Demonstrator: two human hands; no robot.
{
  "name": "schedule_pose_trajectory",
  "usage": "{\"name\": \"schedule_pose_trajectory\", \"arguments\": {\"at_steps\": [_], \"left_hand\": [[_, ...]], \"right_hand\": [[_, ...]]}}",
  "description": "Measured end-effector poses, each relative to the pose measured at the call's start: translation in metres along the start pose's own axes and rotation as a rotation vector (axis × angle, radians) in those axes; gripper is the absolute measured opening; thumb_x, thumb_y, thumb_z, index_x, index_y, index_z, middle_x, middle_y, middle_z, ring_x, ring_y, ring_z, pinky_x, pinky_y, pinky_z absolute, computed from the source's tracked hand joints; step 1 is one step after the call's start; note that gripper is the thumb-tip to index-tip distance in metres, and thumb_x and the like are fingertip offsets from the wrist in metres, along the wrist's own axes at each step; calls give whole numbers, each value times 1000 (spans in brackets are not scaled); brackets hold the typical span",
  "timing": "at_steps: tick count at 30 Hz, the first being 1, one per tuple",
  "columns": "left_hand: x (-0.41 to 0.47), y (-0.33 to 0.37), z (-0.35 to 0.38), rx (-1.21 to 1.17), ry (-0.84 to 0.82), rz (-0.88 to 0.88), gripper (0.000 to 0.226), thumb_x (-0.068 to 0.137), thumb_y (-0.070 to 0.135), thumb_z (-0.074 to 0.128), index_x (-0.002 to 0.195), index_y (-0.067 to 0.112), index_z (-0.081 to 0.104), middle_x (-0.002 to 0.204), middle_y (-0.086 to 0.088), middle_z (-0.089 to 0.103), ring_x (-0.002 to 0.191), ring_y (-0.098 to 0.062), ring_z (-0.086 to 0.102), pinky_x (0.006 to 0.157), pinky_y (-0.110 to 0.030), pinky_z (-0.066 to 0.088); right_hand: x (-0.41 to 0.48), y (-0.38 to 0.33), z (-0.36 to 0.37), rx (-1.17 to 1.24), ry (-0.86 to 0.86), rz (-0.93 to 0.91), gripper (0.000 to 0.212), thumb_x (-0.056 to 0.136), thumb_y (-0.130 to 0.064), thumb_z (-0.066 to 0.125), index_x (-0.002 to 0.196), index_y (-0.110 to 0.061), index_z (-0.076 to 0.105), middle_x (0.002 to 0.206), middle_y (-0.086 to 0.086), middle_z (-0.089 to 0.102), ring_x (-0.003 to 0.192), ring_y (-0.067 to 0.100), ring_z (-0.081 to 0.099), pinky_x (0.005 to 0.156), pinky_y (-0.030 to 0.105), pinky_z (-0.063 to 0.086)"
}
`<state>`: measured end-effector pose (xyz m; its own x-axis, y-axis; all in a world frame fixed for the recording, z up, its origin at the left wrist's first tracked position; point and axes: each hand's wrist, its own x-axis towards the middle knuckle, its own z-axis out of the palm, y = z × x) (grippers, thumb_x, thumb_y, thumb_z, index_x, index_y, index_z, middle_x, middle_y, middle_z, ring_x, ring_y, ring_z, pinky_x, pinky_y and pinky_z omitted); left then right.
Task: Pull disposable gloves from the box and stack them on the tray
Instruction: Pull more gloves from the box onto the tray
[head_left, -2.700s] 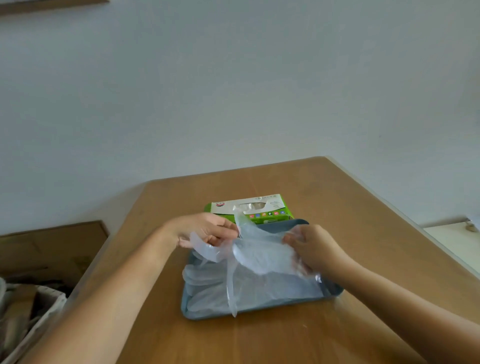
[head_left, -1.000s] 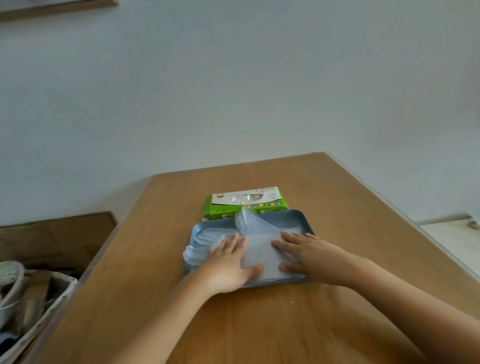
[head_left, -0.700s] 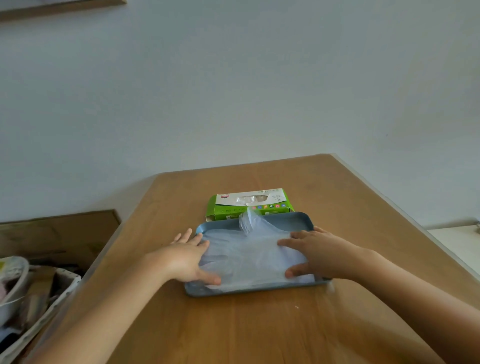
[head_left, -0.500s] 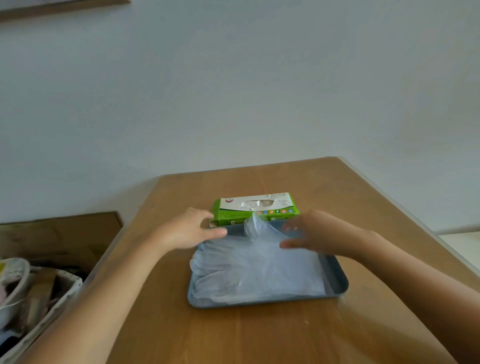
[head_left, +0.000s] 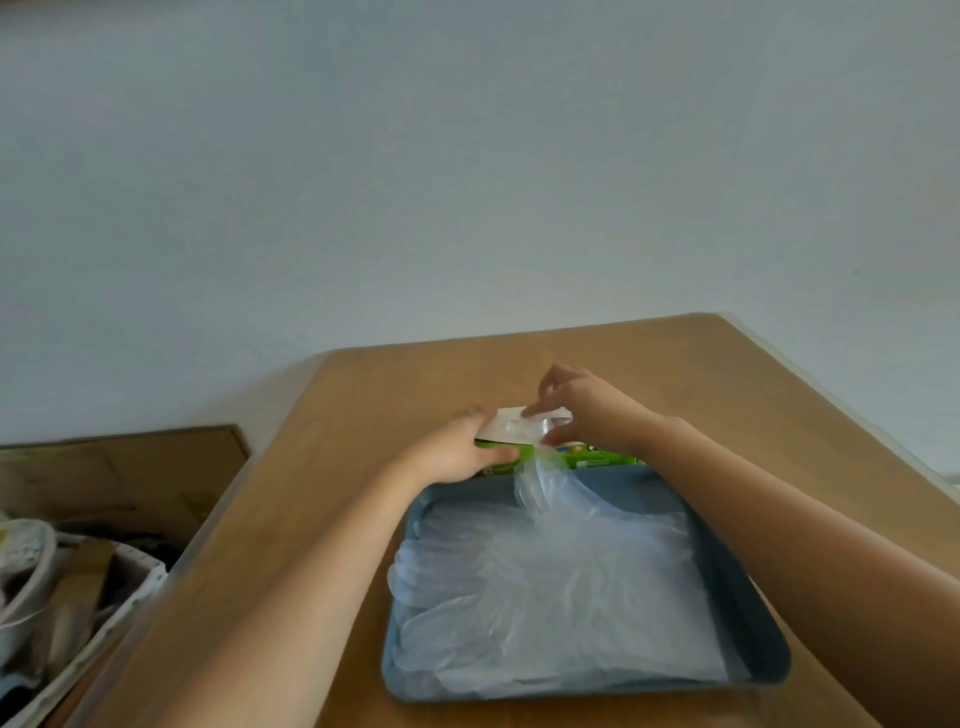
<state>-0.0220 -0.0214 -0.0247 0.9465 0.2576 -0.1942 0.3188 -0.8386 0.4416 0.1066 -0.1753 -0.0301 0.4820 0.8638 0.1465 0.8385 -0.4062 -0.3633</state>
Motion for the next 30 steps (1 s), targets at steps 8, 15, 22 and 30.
{"name": "schedule_pose_trajectory", "arguments": {"at_steps": [8,15,22,30], "left_hand": [[8,-14,10,-8,12,47,77,93,50,50,154,19,13,162,0,5,147,-18,12,120,-38,14],[11,-17,11,4,10,64,76,94,50,47,154,22,10,162,-1,-2,149,-17,1,121,-37,6],[13,-16,9,-22,-10,48,72,93,50,51,153,29,17,162,0,0,149,-18,5,120,-40,10],[9,-7,-2,0,-77,6,68,94,46,53,152,27,22,161,0,8,147,-17,12,114,-31,16]], "right_hand": [[-2,14,19,68,198,-160,7,76,-20,79,82,-18,79,97,-3,53,90,13,49,78,26,44],[-2,20,18,164,297,-51,7,84,-11,69,78,-10,72,94,-9,54,76,9,56,71,9,39],[-8,16,2,235,470,-52,7,84,-2,66,78,-3,69,92,-5,53,74,7,57,74,19,45],[-44,-12,-71,787,707,26,21,97,-6,50,81,-17,56,72,-9,59,69,5,56,74,20,46]]}}
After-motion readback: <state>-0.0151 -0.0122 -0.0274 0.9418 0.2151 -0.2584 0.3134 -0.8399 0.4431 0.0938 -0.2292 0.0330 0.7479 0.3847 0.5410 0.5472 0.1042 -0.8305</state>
